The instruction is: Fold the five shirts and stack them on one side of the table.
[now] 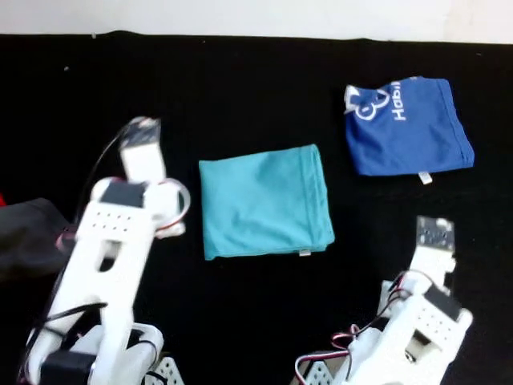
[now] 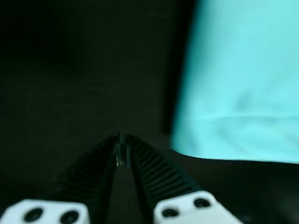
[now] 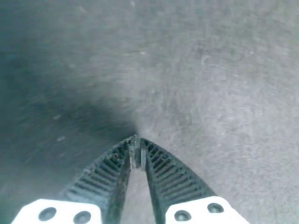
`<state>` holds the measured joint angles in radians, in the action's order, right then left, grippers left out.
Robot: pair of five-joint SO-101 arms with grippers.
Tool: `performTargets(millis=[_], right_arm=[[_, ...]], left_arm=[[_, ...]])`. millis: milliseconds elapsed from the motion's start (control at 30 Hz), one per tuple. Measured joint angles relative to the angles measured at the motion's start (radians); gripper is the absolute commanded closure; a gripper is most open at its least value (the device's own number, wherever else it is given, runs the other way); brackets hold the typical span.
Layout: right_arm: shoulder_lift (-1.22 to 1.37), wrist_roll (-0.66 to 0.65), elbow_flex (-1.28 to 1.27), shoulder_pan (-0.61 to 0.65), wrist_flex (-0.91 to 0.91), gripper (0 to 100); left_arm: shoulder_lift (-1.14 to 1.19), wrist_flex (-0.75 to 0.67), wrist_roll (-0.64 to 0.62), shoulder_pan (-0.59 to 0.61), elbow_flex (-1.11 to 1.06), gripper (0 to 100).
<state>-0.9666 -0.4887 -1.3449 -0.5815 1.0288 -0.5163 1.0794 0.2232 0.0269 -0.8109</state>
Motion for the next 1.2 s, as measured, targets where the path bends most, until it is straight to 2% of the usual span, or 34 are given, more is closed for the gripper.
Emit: performTargets(millis=[133,267,433,600,767,933,1200], right_arm=[[0.0,0.068,0.25,0.107,0.198,98.5],[0.049,0.155,0.482,0.295,0.35,97.9],[0.299,0.272,0.674,0.528,0.391,84.8],[0.575,0.417,0.879,0.66,0.416,68.7],[0.802,0.557,1.086,0.812,0.43,65.8],[1.031,0.646,1.284,0.891,0.43,65.7],[1.384,0.75,1.556,0.905,0.43,65.7]], left_arm=[[-0.037,-0.083,0.028,0.15,-0.167,99],[-0.04,-0.14,0.031,0.261,-0.256,99],[-0.046,-0.262,0.031,0.285,-0.397,99],[-0.066,-0.31,0.031,0.285,-0.431,99],[-0.072,-0.31,0.031,0.285,-0.436,99],[-0.072,-0.313,0.031,0.285,-0.436,99],[-0.072,-0.315,0.031,0.285,-0.436,99]])
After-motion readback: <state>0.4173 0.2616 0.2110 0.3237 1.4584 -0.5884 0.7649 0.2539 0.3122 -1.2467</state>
